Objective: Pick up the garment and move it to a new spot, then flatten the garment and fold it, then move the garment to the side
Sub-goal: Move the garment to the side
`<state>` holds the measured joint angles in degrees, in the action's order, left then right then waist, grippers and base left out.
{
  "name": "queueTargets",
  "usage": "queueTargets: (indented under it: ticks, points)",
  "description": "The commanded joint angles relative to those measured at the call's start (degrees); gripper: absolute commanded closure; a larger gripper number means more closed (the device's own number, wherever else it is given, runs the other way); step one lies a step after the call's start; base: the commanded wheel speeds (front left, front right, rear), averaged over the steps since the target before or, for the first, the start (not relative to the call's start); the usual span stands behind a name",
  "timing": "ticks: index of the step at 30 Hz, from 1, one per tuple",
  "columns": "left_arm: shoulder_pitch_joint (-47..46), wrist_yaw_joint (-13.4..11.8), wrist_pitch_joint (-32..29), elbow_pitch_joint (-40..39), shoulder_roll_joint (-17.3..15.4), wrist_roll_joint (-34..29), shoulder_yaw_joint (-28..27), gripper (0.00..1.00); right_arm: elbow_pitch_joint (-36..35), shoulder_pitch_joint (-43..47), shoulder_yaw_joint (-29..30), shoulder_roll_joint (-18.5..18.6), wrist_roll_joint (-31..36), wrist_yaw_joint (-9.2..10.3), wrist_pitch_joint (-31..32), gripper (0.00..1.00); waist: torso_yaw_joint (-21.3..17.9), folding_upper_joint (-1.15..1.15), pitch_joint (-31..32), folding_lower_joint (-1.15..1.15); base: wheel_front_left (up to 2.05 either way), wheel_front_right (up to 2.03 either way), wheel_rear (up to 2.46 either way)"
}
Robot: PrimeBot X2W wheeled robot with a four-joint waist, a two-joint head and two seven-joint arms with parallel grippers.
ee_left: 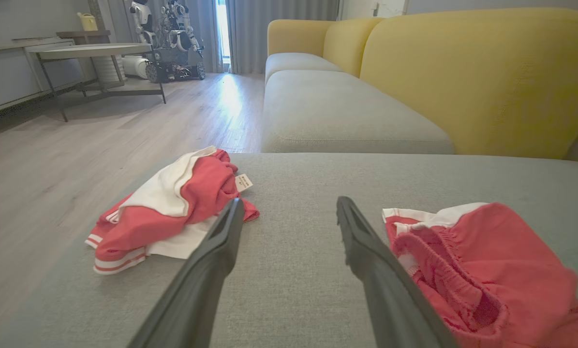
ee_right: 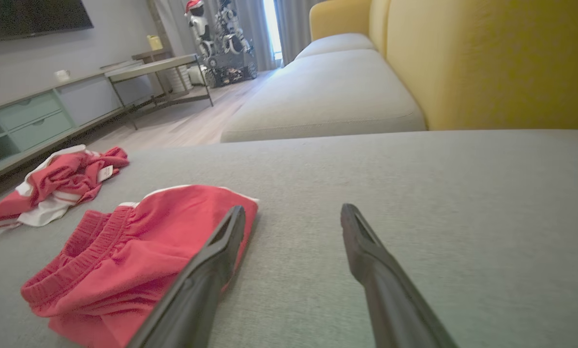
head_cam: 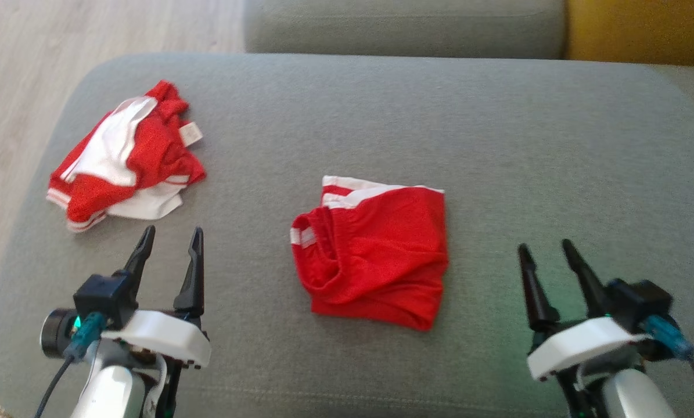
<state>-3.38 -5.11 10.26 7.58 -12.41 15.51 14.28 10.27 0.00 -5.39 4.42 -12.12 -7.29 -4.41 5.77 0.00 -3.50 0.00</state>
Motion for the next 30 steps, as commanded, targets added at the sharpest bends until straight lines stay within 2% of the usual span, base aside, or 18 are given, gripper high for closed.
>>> queueTargets:
  ticks: [1,9,20,21,22,23,30]
  points:
    - [-3.13,-0.4,0.73,-1.84,-1.26,-0.52,-1.81,0.0,-1.1,-2.89,-1.84,0.5,-0.42,-0.2,0.15,0.0,1.75,0.0,-1.27,0.0,0.0,0.0,0.0]
    - [-5.08,-0.55,2.09,-1.13,-1.29,-0.88,-1.61,0.0,7.52,-7.09,-7.28,0.02,-3.56,-0.2,2.41,0.0,5.57,0.0,-3.26,0.0,0.0,0.0,0.0]
    - [-6.15,-0.52,3.36,-0.45,-0.81,-0.74,-1.11,0.0,21.53,-13.63,-10.88,-0.65,-9.37,-0.2,7.14,0.0,6.87,0.0,-4.45,0.0,0.0,0.0,0.0]
    - [-6.26,-0.51,3.42,-0.4,-0.79,-0.75,-1.05,0.0,22.4,-14.1,-11.49,-0.69,-9.89,-0.2,7.67,0.04,6.86,0.0,-4.53,0.0,0.0,0.0,0.0]
    - [-6.36,-0.51,3.48,-0.37,-0.76,-0.75,-0.98,0.0,22.99,-14.52,-12.06,-0.73,-10.67,-0.2,7.93,0.59,6.83,0.0,-4.58,0.0,0.0,0.0,0.0]
    - [-6.46,-0.51,3.53,-0.33,-0.75,-0.76,-0.93,0.0,23.5,-14.92,-12.72,-0.7,-11.17,-0.2,8.16,1.0,6.77,0.0,-4.61,0.0,0.0,0.0,0.0]
    - [-6.56,-0.64,3.81,-0.29,-0.9,-0.81,-0.77,0.0,24.43,-17.0,-16.25,1.33,-12.32,-0.2,7.4,1.0,5.22,0.0,-4.61,0.0,0.0,0.0,0.0]
